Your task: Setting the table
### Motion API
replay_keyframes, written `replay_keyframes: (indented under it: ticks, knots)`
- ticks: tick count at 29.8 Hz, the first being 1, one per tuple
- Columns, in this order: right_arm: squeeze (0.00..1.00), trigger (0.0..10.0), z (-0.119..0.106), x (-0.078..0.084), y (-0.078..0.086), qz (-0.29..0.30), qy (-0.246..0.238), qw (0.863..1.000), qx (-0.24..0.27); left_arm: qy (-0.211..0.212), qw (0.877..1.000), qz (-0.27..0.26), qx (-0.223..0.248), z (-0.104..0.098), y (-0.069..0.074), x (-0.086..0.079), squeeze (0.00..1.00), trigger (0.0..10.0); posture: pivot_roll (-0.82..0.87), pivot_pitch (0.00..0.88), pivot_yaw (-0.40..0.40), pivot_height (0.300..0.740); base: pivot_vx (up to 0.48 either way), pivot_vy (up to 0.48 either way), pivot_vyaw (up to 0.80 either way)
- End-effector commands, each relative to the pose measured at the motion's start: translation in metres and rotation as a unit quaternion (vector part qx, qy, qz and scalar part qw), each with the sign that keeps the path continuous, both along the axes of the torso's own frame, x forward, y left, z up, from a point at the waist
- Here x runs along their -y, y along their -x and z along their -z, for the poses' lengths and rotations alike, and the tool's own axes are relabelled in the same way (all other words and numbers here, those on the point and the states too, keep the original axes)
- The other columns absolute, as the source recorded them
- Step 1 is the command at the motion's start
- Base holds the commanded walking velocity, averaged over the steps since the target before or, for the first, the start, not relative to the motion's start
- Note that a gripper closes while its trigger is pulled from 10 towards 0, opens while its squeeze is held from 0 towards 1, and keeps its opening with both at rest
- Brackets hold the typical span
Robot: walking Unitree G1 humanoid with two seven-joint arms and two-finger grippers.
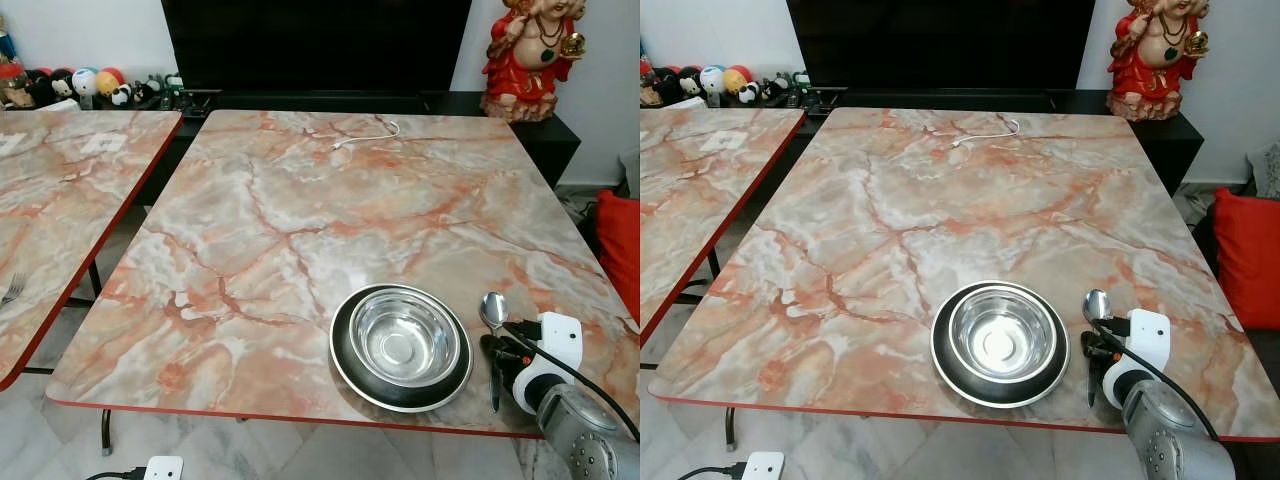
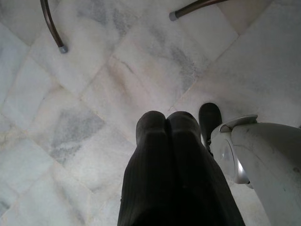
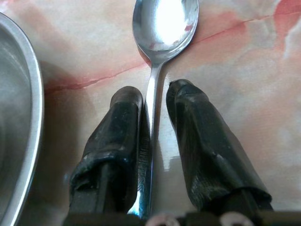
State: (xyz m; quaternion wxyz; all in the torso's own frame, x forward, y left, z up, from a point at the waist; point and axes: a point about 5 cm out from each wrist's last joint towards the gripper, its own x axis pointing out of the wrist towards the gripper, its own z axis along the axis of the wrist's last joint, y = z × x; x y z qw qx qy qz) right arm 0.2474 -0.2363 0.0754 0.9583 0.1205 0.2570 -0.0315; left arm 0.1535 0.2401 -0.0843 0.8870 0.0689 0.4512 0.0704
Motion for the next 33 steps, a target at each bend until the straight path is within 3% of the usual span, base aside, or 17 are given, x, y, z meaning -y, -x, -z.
replay_keyframes:
  ticks: [1, 7, 11, 20, 22, 24, 25, 27, 29, 33]
  knots:
    - [0.00, 10.0, -0.003, 0.002, 0.003, -0.001, 0.002, 1.000, 0.000, -0.004, 1.000, 0.007, -0.008, 0.001, 0.004, -0.002, 0.00, 10.0, -0.07, 0.031, 0.001, 0.740, 0.000, 0.000, 0.00]
    - [0.00, 10.0, -0.002, -0.003, 0.006, -0.004, -0.005, 1.000, 0.000, -0.004, 1.000, 0.008, -0.008, 0.001, 0.005, -0.002, 0.00, 10.0, -0.08, 0.032, 0.001, 0.740, 0.000, 0.000, 0.00]
    - [0.00, 10.0, 0.000, -0.008, 0.009, -0.012, -0.010, 1.000, -0.002, -0.005, 1.000, 0.005, -0.015, 0.003, 0.014, -0.008, 0.00, 10.0, -0.08, 0.032, 0.001, 0.740, 0.000, 0.000, 0.00]
    - [0.00, 10.0, -0.014, 0.000, 0.003, 0.013, -0.011, 0.999, 0.042, -0.010, 0.999, -0.005, -0.031, 0.004, 0.033, -0.025, 0.00, 10.0, -0.08, 0.032, -0.001, 0.740, 0.000, 0.000, 0.00]
    - [0.00, 10.0, -0.021, 0.004, 0.000, 0.029, -0.006, 0.997, 0.068, -0.010, 0.999, -0.006, -0.032, 0.003, 0.034, -0.027, 0.00, 10.0, -0.08, 0.032, -0.001, 0.740, 0.000, 0.000, 0.00]
    - [0.00, 10.0, -0.038, 0.007, -0.007, 0.037, -0.017, 0.990, 0.131, -0.009, 0.999, -0.006, -0.032, 0.003, 0.032, -0.025, 0.00, 10.0, -0.08, 0.032, 0.000, 0.740, 0.000, 0.000, 0.00]
    - [0.00, 10.0, -0.053, 0.011, -0.012, 0.058, -0.009, 0.981, 0.186, -0.009, 0.999, -0.007, -0.035, 0.004, 0.032, -0.025, 0.00, 10.0, -0.08, 0.031, 0.000, 0.740, 0.000, 0.000, 0.00]
    - [0.00, 10.0, -0.058, 0.014, -0.014, 0.072, -0.004, 0.976, 0.204, -0.009, 0.999, -0.008, -0.037, 0.004, 0.033, -0.026, 0.00, 10.0, -0.08, 0.030, 0.000, 0.740, 0.000, 0.000, 0.00]
    - [0.00, 10.0, -0.065, 0.018, -0.017, 0.097, 0.035, 0.967, 0.235, -0.009, 0.999, -0.011, -0.042, 0.004, 0.036, -0.027, 0.00, 10.0, -0.08, 0.029, 0.001, 0.740, 0.000, 0.000, 0.00]
    - [0.00, 10.0, -0.061, 0.012, -0.020, 0.084, 0.083, 0.962, 0.244, -0.009, 0.999, -0.014, -0.046, 0.005, 0.038, -0.027, 0.00, 10.0, -0.08, 0.028, 0.003, 0.740, 0.000, 0.000, 0.00]
